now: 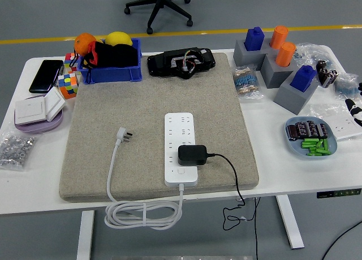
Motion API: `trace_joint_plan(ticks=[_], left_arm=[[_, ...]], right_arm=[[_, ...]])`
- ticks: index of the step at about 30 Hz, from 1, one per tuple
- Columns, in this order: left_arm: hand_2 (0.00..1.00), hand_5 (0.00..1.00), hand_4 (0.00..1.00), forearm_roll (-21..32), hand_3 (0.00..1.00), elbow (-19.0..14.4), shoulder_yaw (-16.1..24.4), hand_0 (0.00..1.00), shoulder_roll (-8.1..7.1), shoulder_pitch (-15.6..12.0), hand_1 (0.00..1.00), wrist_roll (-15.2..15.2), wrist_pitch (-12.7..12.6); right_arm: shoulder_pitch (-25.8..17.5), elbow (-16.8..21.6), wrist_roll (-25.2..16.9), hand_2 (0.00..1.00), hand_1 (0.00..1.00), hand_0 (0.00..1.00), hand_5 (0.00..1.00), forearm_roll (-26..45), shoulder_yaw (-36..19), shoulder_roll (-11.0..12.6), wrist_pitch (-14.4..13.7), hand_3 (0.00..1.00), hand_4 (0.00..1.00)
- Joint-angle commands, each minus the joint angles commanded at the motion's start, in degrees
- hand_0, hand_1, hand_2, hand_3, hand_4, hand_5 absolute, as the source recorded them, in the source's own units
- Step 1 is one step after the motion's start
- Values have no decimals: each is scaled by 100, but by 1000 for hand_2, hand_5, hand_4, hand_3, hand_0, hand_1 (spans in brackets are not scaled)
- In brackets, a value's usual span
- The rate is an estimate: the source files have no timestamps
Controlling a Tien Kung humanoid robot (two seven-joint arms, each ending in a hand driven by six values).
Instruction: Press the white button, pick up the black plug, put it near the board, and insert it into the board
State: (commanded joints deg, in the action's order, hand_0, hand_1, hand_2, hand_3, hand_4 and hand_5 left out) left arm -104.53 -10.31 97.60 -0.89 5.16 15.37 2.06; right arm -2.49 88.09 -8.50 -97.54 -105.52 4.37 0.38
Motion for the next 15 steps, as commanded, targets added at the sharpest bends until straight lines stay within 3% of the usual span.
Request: trace_joint_plan(ticks=[15], left_arm=[[500, 269, 565, -11, 585, 0, 77, 473, 12, 25, 498, 6, -7]], right_arm=[[75, 56, 35, 595, 611, 607, 196, -9, 36, 42, 45, 598, 808]])
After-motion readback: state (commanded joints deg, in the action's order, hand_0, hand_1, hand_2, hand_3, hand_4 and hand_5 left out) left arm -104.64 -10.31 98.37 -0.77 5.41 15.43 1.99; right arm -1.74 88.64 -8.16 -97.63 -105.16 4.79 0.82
